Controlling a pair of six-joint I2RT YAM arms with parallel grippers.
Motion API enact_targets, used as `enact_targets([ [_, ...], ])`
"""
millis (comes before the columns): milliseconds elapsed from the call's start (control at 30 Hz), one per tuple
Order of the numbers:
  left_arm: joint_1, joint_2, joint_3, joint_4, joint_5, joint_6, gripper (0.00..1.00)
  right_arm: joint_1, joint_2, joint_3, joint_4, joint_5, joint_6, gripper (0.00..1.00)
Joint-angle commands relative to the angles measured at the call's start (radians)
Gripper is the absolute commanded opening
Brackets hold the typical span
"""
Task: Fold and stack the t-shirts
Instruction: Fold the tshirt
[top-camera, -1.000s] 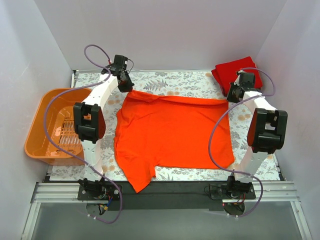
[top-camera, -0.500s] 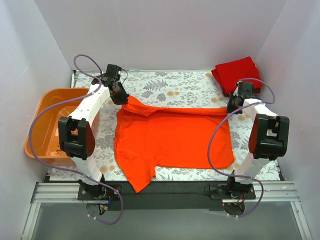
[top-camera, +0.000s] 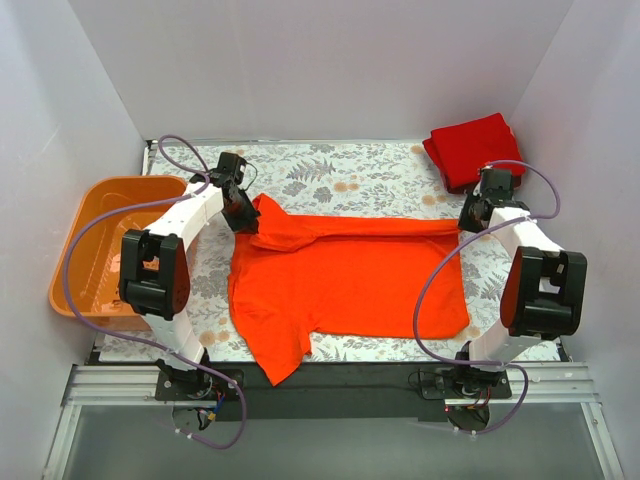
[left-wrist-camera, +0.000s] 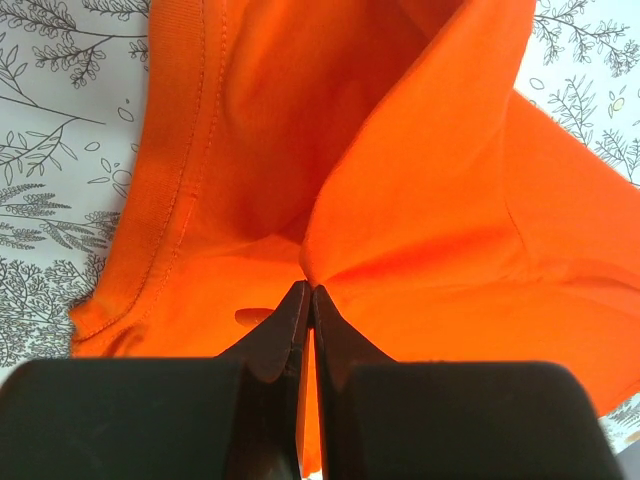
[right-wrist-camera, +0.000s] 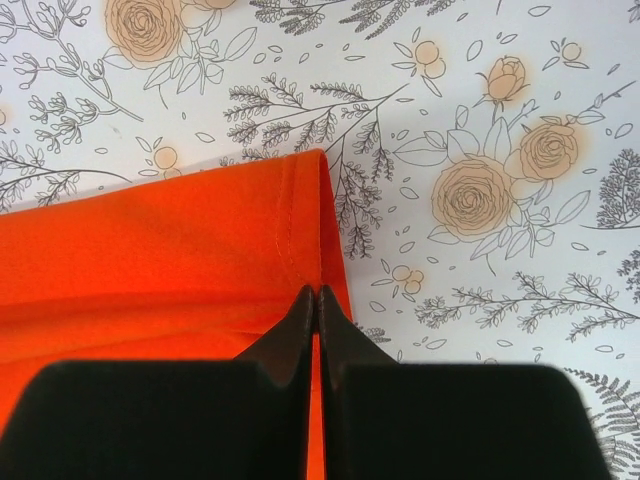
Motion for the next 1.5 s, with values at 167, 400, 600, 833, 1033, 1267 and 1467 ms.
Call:
enact_targets([
  [167, 0.006, -0.042, 0.025, -0.021, 0.002, -0.014, 0.01, -0.011, -0.035, -0.042, 0.001, 0.017, 0.045, 0.01],
  [400, 0.006, -0.071, -0.089, 0.025, 0.027, -0.034, 0.01, -0.011, -0.009, -0.105, -0.004, 0.032, 0.062, 0.01],
  [600, 0.006, -0.098, -0.127, 0.049, 0.045, -0.054, 0.02, -0.014, 0.017, -0.111, -0.003, 0.051, 0.064, 0.01],
  [833, 0.006, -0.112, -0.073, 0.023, 0.070, -0.054, 0.02, -0.014, 0.046, -0.092, -0.003, 0.055, 0.057, 0.07],
  [1033, 0.003, -0.161, -0.107, 0.031, 0.152, -0.102, 0.02, -0.014, 0.046, -0.089, -0.003, 0.055, 0.050, 0.17],
  [1267, -0.008, -0.230, -0.176, 0.074, 0.228, -0.185, 0.01, -0.014, 0.044, -0.086, -0.003, 0.045, 0.050, 0.18],
  [1467, -0.056, -0.255, -0.211, 0.117, 0.283, -0.254, 0.01, -0.014, 0.021, -0.088, -0.001, 0.037, 0.051, 0.42],
])
